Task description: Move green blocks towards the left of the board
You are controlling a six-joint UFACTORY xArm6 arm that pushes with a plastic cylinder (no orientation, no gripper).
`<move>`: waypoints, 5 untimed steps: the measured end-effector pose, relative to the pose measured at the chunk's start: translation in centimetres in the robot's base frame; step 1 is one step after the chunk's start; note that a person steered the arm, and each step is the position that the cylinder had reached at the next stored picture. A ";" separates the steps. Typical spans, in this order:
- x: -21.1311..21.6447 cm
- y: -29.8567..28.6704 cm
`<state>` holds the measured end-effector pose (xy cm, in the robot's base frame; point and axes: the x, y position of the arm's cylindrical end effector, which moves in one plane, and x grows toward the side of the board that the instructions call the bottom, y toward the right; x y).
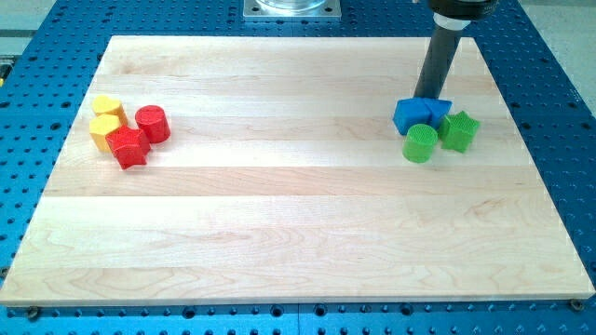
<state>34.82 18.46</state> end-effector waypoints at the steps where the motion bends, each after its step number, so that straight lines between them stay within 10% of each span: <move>1: -3.6 0.9; 3: 1.2 10.9; 5: 5.7 8.9</move>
<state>40.48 27.32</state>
